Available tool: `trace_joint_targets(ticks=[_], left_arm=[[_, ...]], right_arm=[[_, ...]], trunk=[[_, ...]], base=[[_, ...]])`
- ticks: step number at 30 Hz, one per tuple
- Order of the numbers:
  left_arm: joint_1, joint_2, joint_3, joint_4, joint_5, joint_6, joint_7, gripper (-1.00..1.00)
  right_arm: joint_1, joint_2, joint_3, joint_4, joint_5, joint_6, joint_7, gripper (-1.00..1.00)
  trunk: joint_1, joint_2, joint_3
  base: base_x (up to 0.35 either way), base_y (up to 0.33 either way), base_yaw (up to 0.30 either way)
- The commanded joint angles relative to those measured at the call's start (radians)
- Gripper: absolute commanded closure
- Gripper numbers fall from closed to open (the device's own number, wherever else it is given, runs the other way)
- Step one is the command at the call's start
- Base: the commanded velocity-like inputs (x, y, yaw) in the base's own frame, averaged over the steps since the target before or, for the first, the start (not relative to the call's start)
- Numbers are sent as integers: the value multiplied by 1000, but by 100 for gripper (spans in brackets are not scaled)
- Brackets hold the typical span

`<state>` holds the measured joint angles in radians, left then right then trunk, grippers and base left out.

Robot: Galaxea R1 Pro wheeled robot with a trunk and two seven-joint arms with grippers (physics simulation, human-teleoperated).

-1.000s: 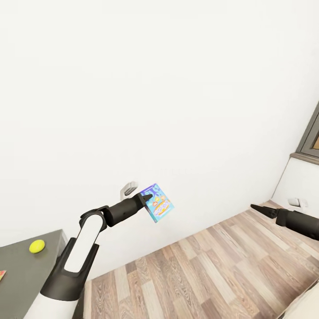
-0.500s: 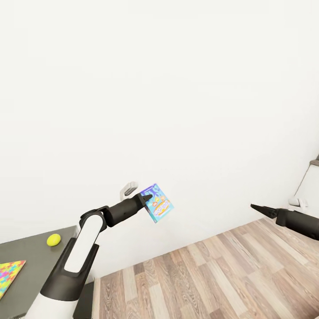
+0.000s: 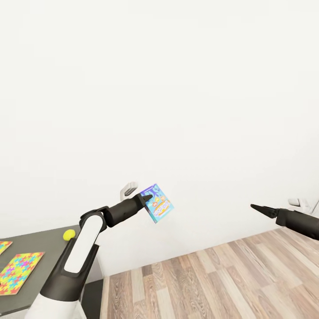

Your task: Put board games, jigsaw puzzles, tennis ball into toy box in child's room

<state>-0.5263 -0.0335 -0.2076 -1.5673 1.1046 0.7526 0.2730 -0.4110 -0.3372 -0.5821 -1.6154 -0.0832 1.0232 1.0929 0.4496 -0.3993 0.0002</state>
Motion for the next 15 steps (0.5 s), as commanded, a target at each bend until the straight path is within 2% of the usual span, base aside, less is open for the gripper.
trace_joint_targets(ticks=[1,15], left_arm=[[0,0,0,0,10,2,10,100],[4,1,0,0,9,1,9,100]], right_arm=[[0,0,-1,0,-6,8,-1,-100],[0,0,-1,0,-6,7,-1,-100]], trunk=[[0,-1,1],[0,-1,21]], base=[[0,0,190],[0,0,193]])
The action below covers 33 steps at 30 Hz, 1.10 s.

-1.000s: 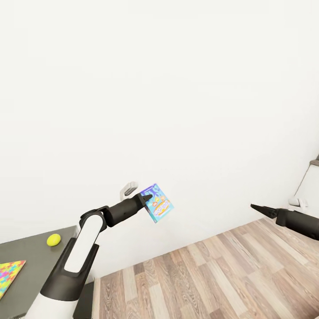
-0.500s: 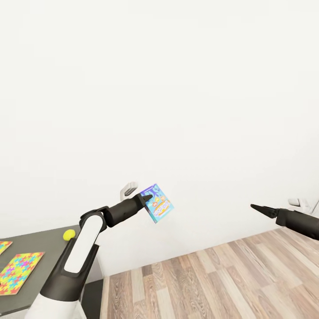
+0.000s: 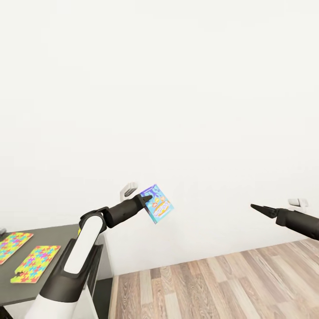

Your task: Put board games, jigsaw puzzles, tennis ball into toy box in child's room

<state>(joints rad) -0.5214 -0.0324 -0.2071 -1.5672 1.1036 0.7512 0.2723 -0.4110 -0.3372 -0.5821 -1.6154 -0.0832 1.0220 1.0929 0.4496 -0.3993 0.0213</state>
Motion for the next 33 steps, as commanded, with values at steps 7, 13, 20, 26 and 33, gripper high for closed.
trace_joint_targets(ticks=[7,13,20,26,33], left_arm=[[0,0,0,0,10,2,10,100],[0,0,-1,0,8,2,10,100],[0,0,-1,0,7,1,11,100],[0,0,-1,0,6,1,11,100],[0,-1,-1,0,4,1,11,100]], right_arm=[[0,0,-1,0,-6,6,-1,-100],[0,0,-1,0,-6,6,-1,-100],[0,0,-1,0,-6,6,-1,-100],[0,0,-1,0,-6,6,-1,-100],[0,0,-1,0,-6,6,-1,-100]], trunk=[[0,-1,9],[0,-1,18],[0,-1,28],[0,-1,36],[0,-1,46]], base=[[0,0,197],[0,0,198],[0,0,199],[0,0,199],[0,0,199]])
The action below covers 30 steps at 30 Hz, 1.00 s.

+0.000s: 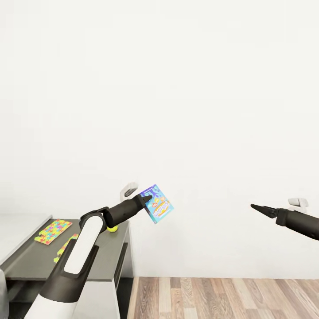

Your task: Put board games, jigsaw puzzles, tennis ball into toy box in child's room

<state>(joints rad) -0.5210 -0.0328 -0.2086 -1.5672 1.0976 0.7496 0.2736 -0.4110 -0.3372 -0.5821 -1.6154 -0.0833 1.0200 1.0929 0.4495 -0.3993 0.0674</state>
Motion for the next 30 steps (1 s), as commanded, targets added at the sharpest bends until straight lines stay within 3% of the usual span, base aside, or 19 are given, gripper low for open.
trace_joint_targets(ticks=[1,30], left_arm=[[-1,0,0,0,10,2,10,100],[-1,0,-2,1,1,2,10,100]], right_arm=[[0,0,-1,0,-6,8,-1,-100],[0,0,0,0,-6,6,-1,-100]], trunk=[[0,-1,1],[0,-1,41]], base=[[0,0,199],[13,9,200]])
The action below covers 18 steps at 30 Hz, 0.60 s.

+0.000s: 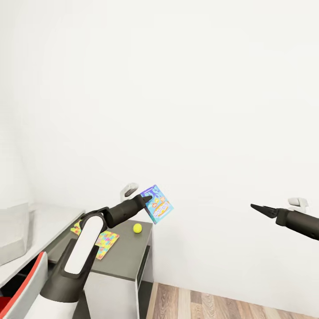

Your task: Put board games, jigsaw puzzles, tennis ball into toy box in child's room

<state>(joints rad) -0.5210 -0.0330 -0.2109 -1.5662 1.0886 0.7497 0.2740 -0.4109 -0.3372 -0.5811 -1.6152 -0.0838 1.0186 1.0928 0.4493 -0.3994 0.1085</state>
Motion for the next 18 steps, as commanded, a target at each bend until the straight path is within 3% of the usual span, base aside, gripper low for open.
trace_joint_targets(ticks=[1,8,18], left_arm=[[-1,0,0,0,10,2,10,100],[-1,1,1,2,10,2,10,100],[-1,2,2,3,10,2,10,100]], right_arm=[[0,0,-1,0,-5,8,-1,-100],[0,0,-1,0,-5,7,-1,-100],[0,2,7,0,-5,5,1,-100]], trunk=[[1,-1,1],[1,-1,5],[1,-1,6]], base=[[154,114,202],[194,146,137],[240,184,33]])
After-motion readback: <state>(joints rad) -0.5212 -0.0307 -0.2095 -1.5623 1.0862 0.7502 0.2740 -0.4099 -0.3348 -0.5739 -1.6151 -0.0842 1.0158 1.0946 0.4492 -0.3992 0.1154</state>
